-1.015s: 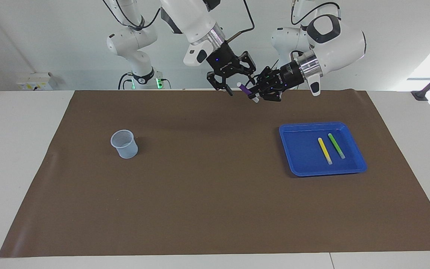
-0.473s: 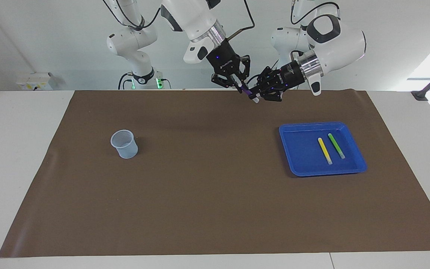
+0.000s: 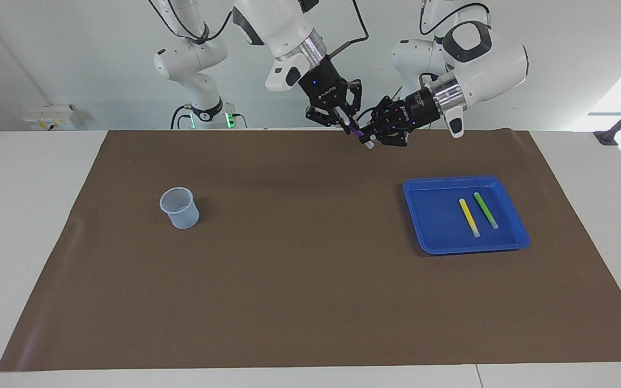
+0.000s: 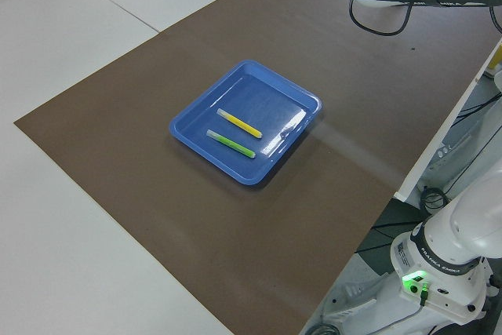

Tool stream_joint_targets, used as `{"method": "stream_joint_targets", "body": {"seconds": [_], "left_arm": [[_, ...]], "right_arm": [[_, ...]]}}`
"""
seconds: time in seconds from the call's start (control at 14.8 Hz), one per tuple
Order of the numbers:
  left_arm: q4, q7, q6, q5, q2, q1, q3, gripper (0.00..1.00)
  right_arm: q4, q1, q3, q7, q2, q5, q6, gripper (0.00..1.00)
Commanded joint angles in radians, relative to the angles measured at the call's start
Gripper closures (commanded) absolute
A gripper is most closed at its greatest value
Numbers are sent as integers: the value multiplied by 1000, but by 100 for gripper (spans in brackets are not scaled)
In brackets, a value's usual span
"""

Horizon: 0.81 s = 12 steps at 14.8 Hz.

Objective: Transfer and insert pens with both arms
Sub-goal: 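Carry the purple pen with the right gripper toward the white cup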

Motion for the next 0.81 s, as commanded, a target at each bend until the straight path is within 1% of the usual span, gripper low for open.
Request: {"method": "stream_joint_targets", "body": {"seconds": [0.0, 0.14, 0.54, 0.61, 0.74], "left_arm": [[-37, -1, 29, -12, -35, -15, 11, 0], [-35, 0, 21, -7, -35, -1, 14, 0], [-34, 32, 4, 23, -34, 66, 17, 0], [-34, 32, 3, 43, -34, 76, 17, 0], [-29, 51, -37, 130, -32, 80, 17, 0]], "right_arm": [[16, -13, -3, -13, 13, -17, -9, 100], [7, -23, -4, -26, 15, -26, -11, 100], [-24, -112, -6, -42, 6, -108, -32, 100], [-27, -124, -6, -56, 4, -135, -51, 100], [-64, -167, -6, -121, -11, -195, -71, 100]]}}
